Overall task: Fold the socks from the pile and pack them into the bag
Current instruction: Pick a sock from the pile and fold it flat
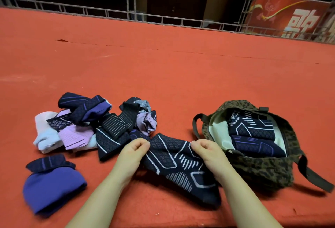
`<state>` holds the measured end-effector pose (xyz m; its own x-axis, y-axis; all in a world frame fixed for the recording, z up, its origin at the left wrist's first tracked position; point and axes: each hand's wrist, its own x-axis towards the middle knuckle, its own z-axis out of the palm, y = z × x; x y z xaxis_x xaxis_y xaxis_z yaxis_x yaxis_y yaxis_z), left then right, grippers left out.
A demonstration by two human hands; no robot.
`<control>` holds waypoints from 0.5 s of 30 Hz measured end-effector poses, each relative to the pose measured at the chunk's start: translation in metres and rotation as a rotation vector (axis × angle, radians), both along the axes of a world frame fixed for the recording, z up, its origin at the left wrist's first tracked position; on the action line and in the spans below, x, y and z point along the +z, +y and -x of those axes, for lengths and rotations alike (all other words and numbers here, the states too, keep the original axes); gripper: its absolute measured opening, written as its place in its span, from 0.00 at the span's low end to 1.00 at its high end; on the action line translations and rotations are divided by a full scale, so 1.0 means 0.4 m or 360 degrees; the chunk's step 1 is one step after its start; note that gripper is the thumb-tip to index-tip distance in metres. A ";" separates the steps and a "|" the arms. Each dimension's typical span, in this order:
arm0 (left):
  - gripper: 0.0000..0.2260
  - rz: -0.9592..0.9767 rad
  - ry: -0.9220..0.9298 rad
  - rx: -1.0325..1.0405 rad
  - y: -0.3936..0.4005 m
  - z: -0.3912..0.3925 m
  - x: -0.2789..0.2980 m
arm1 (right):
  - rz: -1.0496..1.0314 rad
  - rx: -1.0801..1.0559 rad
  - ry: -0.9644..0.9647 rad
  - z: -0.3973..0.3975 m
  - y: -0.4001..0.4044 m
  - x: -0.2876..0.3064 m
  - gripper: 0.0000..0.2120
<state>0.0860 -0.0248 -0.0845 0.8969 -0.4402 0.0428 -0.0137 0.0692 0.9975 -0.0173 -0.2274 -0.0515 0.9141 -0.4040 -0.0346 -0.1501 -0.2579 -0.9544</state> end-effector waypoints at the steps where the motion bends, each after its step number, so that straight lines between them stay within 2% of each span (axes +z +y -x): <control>1: 0.11 0.0010 -0.0024 0.0079 0.001 -0.005 0.006 | 0.0054 0.0081 0.0041 0.004 0.002 0.007 0.16; 6: 0.11 -0.0032 -0.0232 0.0266 -0.001 -0.016 0.057 | 0.0231 0.0200 0.0031 0.014 0.026 0.027 0.14; 11: 0.10 -0.0110 -0.0639 -0.0038 -0.023 -0.020 0.173 | 0.0074 0.0281 -0.0208 -0.011 0.022 0.065 0.06; 15: 0.12 -0.0292 -0.0990 -0.0261 -0.040 -0.033 0.261 | 0.0211 0.0363 -0.0420 -0.047 0.014 0.147 0.17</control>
<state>0.0992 -0.0408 0.0197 0.6499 -0.6183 0.4419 -0.5940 -0.0506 0.8029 0.0013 -0.2216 0.0072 0.9516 -0.1743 0.2532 0.1722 -0.3803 -0.9087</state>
